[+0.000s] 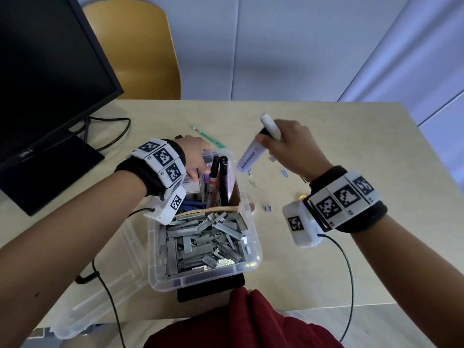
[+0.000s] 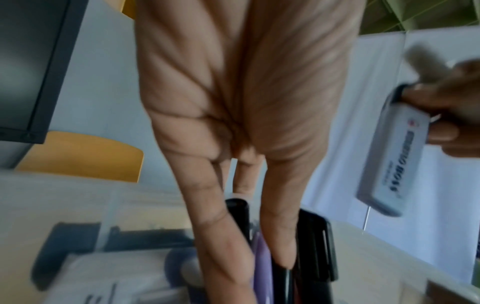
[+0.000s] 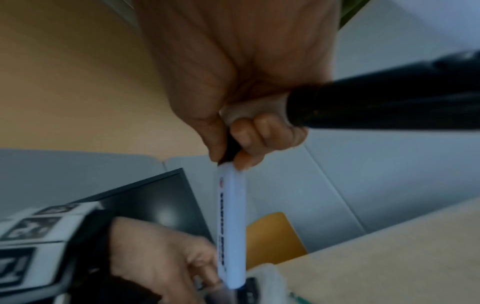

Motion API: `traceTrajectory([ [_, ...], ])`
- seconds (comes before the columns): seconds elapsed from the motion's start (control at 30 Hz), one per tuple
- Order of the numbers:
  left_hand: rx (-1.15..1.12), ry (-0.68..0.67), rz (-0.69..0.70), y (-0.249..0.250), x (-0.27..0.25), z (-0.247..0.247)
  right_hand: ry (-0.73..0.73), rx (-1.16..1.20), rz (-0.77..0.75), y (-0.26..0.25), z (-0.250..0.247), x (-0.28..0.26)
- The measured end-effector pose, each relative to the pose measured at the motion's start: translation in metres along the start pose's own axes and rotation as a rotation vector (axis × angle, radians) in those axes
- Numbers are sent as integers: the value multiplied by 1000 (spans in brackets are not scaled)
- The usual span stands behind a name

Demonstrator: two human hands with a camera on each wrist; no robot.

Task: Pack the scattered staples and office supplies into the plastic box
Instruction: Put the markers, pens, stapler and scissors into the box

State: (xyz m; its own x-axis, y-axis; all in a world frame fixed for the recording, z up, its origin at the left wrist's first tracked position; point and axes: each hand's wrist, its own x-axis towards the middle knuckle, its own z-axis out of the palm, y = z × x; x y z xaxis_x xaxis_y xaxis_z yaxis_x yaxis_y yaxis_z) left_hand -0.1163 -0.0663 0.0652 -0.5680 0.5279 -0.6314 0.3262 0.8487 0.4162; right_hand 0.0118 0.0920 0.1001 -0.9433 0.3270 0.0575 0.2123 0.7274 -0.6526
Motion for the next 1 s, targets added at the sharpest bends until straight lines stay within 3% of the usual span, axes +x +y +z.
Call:
traceTrajectory([
  [0.07,28,-6,-9,-1,0,-2,-86,-37,-102,-21,0,2],
  [0.23,66,12,-3,-6,-3,-10,-603,-333,-248,-45,43,6],
  [0.37,-33,48,-17,-17,-4,-19,-798,-574,-325,-46,74,14],
  [0.67,-184,92,-14,-36,1,-21,-772,-855,-420,-49,96,14],
  [0.9,-201,109,0,-38,4,-22,-656,-844,-429,-47,98,14],
  [1.0,-214,99,11,-41,6,-23,-731,-848,-427,-55,88,18],
])
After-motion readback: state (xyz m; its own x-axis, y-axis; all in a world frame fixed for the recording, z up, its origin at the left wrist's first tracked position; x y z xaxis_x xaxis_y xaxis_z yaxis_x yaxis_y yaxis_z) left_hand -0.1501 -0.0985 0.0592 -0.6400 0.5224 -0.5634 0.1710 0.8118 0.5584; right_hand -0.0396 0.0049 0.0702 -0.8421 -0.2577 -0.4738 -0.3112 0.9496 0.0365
